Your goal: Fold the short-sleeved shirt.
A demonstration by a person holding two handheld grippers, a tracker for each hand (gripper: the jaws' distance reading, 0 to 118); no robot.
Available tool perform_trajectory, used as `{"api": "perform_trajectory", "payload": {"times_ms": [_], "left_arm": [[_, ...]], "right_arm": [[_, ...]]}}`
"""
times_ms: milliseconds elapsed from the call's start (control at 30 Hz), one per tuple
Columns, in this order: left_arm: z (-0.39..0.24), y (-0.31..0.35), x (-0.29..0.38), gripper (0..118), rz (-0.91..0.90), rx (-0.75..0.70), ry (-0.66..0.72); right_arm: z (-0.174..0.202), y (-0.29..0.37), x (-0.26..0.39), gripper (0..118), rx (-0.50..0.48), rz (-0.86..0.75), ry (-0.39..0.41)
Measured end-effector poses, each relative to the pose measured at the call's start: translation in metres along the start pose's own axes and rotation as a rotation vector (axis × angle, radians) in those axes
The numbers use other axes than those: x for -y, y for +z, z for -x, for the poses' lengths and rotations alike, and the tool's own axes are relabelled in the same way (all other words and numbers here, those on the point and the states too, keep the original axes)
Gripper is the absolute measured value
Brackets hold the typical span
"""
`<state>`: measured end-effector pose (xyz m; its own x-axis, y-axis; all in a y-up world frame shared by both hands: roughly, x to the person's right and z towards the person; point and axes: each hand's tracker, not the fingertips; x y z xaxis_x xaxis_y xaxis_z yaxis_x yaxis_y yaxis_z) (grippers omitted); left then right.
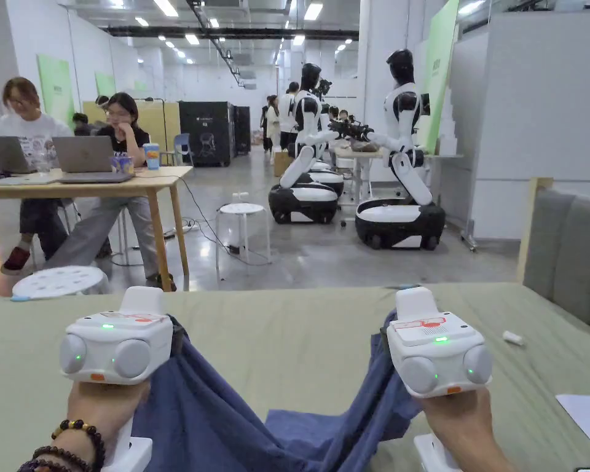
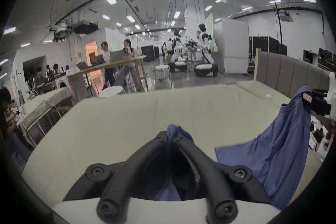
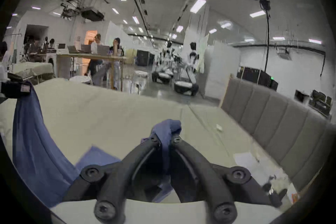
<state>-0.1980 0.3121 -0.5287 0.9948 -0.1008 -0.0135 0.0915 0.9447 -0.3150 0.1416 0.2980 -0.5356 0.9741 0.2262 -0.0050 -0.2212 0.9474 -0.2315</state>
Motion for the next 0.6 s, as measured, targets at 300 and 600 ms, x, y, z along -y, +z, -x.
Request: {"api": "perform_trajectory", "payload": {"times_ms": [300, 600], "left_arm": [[0.023, -0.01, -0.147, 2, -0.21, -0.125, -0.039], [0.056, -0.033, -0.213, 2, -0.259, -0.246, 0.017]], "right_arm": [[-0.008, -0.035, -0.159, 7, 0.011, -0.167, -0.046], [-0.054, -0.084, -0.241, 7, 0.133, -0.135, -0.091]]}}
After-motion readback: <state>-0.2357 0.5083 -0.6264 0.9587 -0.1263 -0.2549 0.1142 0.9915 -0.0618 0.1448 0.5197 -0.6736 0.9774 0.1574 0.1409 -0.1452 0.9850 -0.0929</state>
